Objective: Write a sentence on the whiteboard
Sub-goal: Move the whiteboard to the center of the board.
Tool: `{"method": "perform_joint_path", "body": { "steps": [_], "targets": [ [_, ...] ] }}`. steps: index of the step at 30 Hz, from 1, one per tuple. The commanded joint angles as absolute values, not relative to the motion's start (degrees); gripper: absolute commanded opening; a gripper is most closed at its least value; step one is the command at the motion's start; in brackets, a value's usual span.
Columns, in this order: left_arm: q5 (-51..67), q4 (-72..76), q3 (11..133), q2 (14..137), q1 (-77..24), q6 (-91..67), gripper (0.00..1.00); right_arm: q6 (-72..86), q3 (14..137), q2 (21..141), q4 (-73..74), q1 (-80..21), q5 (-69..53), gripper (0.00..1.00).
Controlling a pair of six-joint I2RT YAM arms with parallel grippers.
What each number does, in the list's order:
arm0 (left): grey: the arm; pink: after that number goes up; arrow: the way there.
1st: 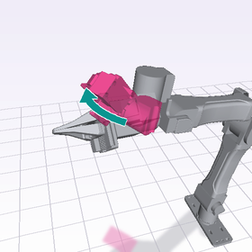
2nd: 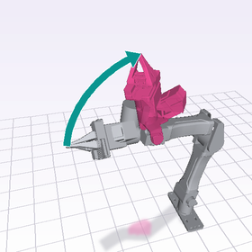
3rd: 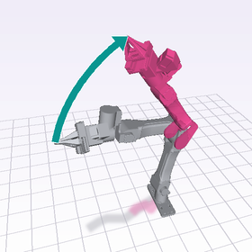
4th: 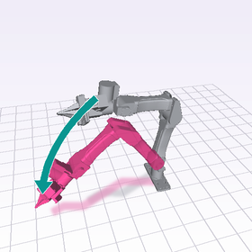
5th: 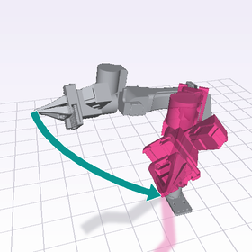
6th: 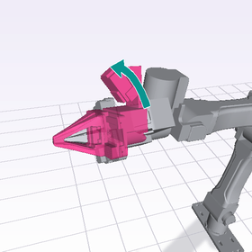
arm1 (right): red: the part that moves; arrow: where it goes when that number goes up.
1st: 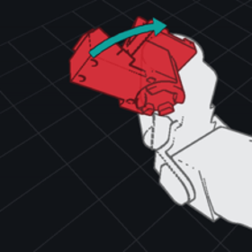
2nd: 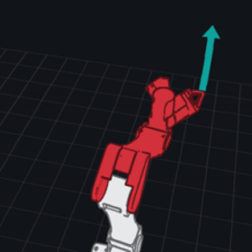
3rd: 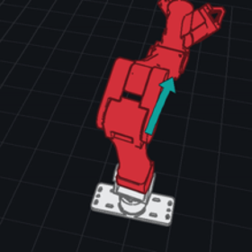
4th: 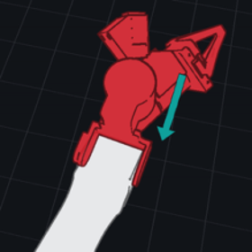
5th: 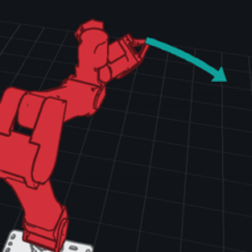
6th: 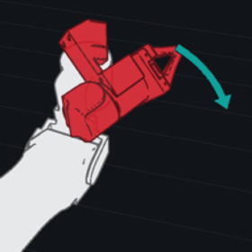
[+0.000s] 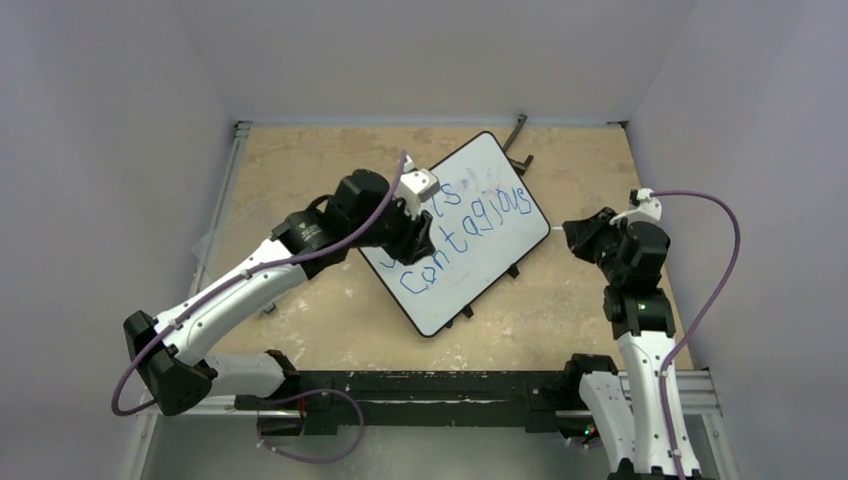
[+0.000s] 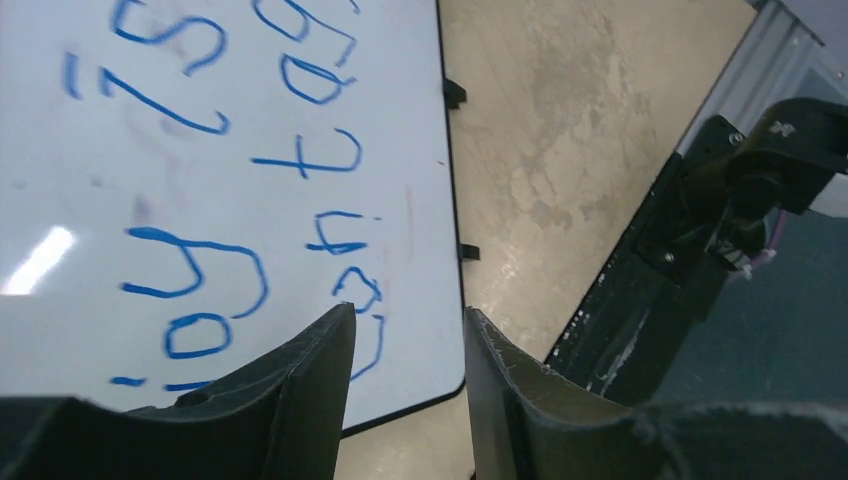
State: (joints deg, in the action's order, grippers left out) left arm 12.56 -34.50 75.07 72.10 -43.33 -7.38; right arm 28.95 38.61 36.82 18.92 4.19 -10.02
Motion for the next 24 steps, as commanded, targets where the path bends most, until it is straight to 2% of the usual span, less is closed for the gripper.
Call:
{"method": "perform_joint_path", "body": {
  "steps": [1,9,24],
  "targets": [
    [9.75,-29.18,70.13,74.56,-50.83,-17.34,0.41,29.40,46.38,36.68,20.73,4.11,-4.94,0.00],
    [10.92,-20.21,71.73,89.75,-60.76,-21.00,0.31,28.90,53.43,37.47,21.96,4.07,-3.79,0.00],
    [6.09,-17.52,81.17,109.95,-64.51,-22.67,0.13,28.23,55.71,36.67,22.66,4.12,-5.09,0.00]
  ]
}}
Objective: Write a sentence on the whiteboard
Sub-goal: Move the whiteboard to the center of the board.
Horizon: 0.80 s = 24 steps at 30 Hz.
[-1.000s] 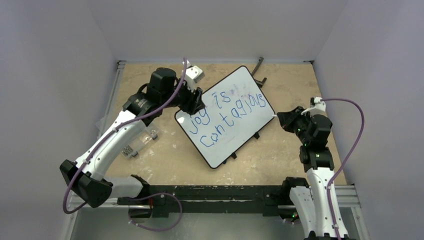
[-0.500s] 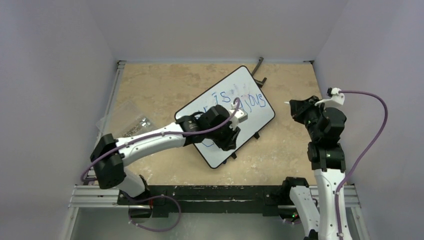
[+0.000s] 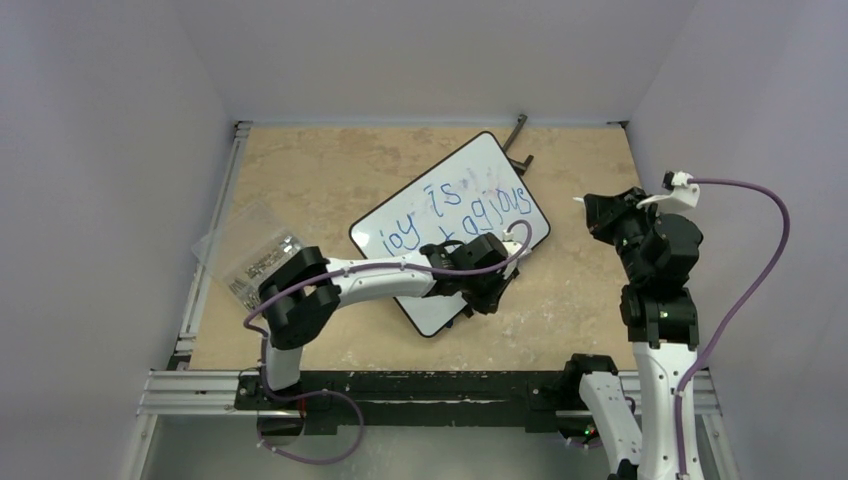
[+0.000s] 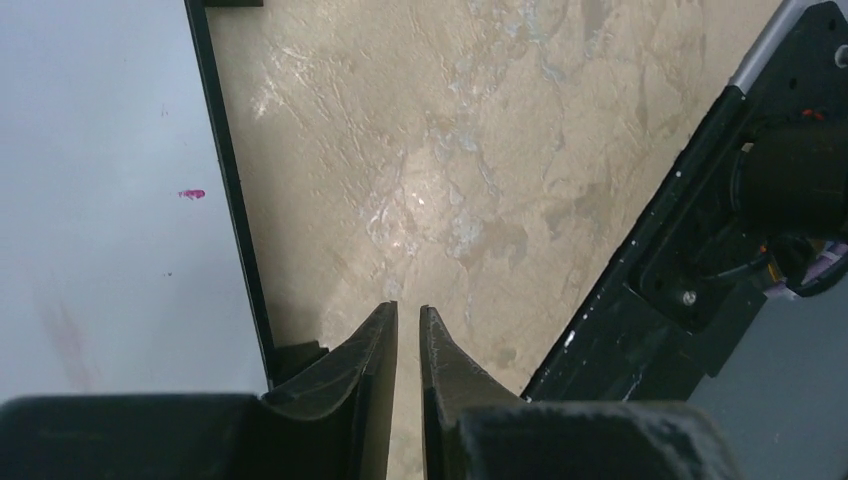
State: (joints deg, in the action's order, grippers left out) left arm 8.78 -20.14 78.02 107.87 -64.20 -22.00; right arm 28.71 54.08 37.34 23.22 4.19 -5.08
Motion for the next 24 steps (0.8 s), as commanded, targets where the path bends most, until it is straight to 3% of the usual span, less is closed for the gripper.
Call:
{"method": "perform_joint_path", "body": {
  "steps": [1,14,24],
  "targets": [
    [5.43,-17.49,81.51,110.64,-64.51,-22.36,0.12,28.29,55.72,36.66,22.62,4.09,-5.10,0.00],
    [-4.46,-21.42,86.57,116.98,-64.14,-15.70,0.09,28.44,57.29,36.36,23.19,4.13,-5.32,0.00],
    [-5.28,-20.44,83.95,117.82,-60.99,-14.11,0.07,28.50,57.02,36.76,22.72,4.13,-5.80,0.00]
  ]
}}
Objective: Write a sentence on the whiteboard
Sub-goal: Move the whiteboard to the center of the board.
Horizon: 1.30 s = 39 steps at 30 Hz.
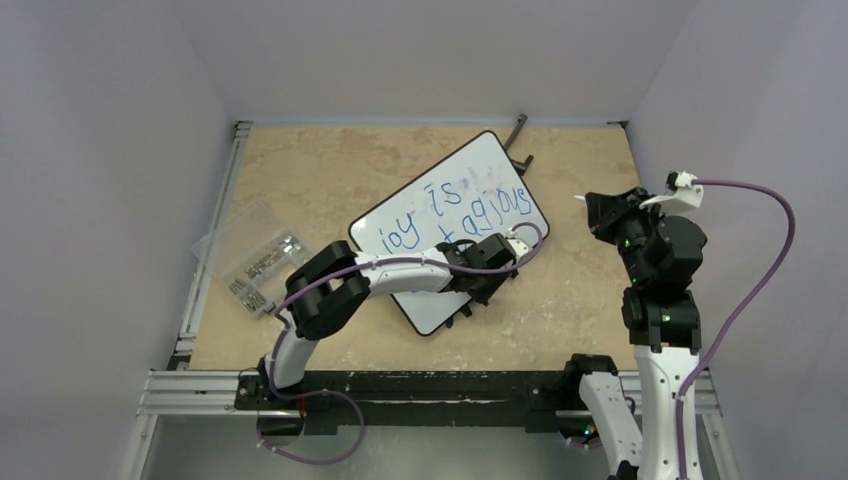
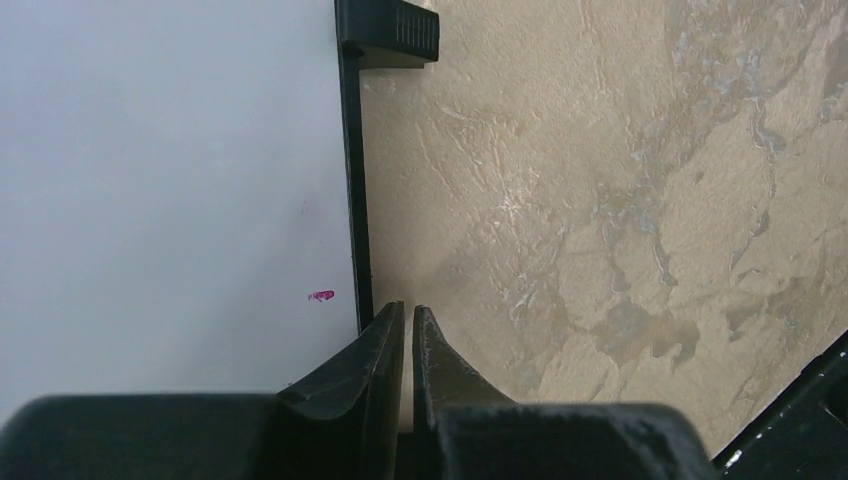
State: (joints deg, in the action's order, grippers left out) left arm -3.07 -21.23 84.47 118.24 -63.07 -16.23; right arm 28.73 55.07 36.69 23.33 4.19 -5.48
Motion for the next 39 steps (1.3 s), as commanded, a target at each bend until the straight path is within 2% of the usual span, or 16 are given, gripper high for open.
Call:
{"method": "perform_joint_path", "body": {
  "steps": [1,12,22,27,34,39],
  "targets": [
    [-5.27,-20.43,83.64,117.58,-60.51,-14.13,0.08,28.56,56.92,36.81,22.63,4.08,-5.80,0.00],
    [-4.67,-18.36,80.01,115.92,-54.69,-12.63,0.07,28.83,56.38,37.64,21.68,4.12,-5.71,0.00],
    [-4.52,-18.50,78.96,114.25,-54.14,-12.28,0.08,29.14,55.99,37.51,21.60,4.13,-5.97,0.00],
    [-4.48,-18.91,77.56,111.49,-54.74,-13.04,0.14,29.16,55.65,37.14,21.44,4.12,-6.56,0.00],
    [-8.19,-23.09,76.86,107.64,-57.86,-15.38,0.32,29.18,55.35,36.53,21.40,4.09,-7.01,0.00],
    [-11.26,-26.36,75.04,104.53,-59.74,-20.12,0.37,29.33,55.13,35.88,21.60,4.13,-7.34,0.00]
  ]
}}
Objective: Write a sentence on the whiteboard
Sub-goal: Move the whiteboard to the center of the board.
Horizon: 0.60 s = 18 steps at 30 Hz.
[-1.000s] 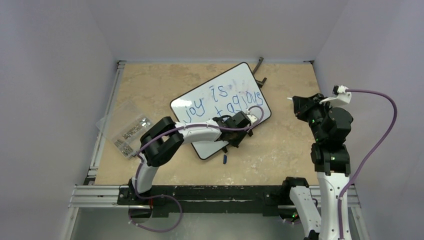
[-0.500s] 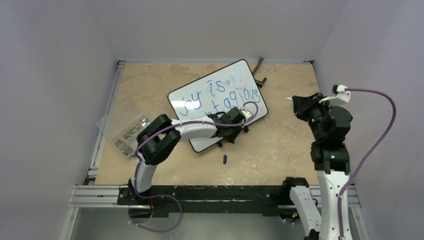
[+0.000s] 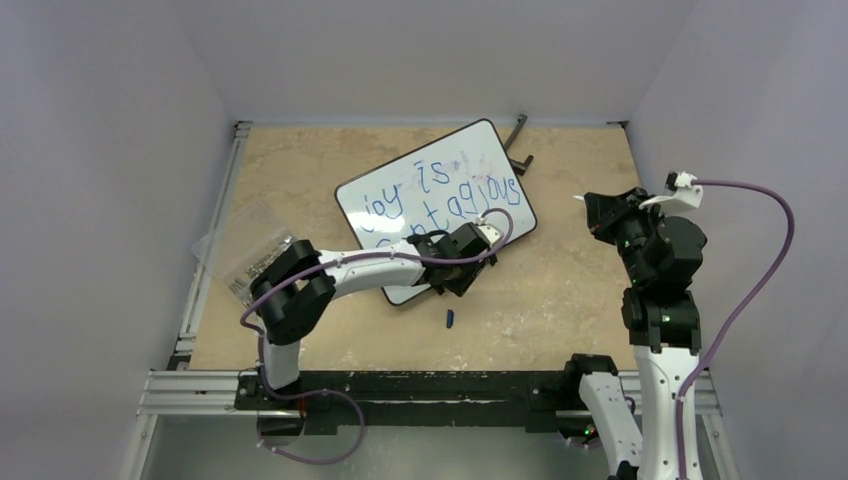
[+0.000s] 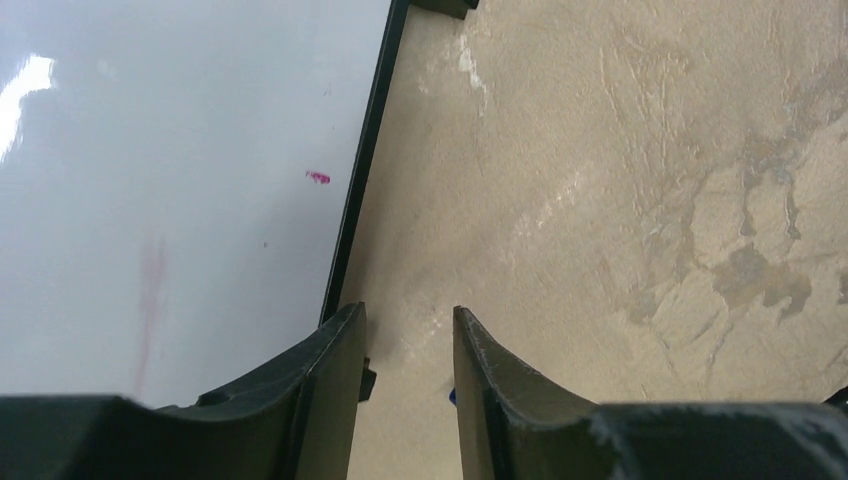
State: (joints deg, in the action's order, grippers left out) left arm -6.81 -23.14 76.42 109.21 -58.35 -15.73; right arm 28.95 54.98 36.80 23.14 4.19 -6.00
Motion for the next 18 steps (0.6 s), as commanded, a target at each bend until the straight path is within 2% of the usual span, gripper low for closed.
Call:
{"method": "perform_joint_path", "body": {
  "steps": [1,9,18],
  "targets": [
    [-11.67,-26.87,74.67,104.09,-60.37,-21.06,0.38,29.35,55.11,35.78,21.54,4.09,-7.38,0.00],
    [-15.37,-30.28,70.84,101.66,-64.17,-29.94,0.39,29.69,54.93,34.78,22.00,4.08,-7.76,0.00],
    [-15.94,-31.66,71.19,104.36,-66.65,-35.06,0.38,29.94,55.15,33.91,23.09,4.12,-7.91,0.00]
  ]
}}
